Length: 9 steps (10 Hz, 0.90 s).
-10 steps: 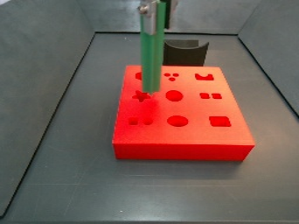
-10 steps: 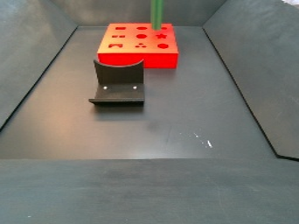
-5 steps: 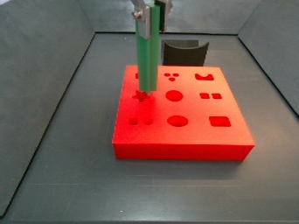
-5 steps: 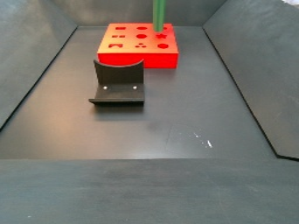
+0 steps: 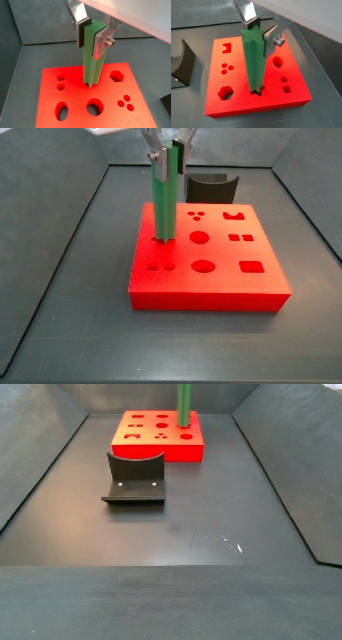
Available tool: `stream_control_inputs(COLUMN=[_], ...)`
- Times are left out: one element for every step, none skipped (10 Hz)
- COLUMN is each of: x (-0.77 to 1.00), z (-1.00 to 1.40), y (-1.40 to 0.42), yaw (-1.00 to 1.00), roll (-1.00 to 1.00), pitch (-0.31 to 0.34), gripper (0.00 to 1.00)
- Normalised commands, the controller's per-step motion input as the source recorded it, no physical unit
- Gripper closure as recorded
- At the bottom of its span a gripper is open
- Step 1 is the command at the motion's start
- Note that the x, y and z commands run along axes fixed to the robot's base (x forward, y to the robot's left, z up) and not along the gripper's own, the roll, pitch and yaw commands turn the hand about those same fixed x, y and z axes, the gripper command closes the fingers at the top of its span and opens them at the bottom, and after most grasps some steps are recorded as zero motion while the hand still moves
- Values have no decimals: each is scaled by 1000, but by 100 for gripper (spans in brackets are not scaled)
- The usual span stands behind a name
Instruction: Insert the star object.
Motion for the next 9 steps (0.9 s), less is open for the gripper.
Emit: stream_control_inputs(x=[-160,-103,-23,-83,-134,-69,-54,-37,0], z=[0,0,0,-46,-37,-57,-86,-71,-17], y=[37,0,-129,0,0,0,74,89,0], yaw=[0,0,0,-246,-389,-337,-311,-311,-77], roll=[-216,-150,-56,-27,-57,-27,-49,-40,0], pitch=[-59,-70,-47,-73,-83,-57,-51,-40,0], gripper=[100,100,100,100,100,100,100,100,100])
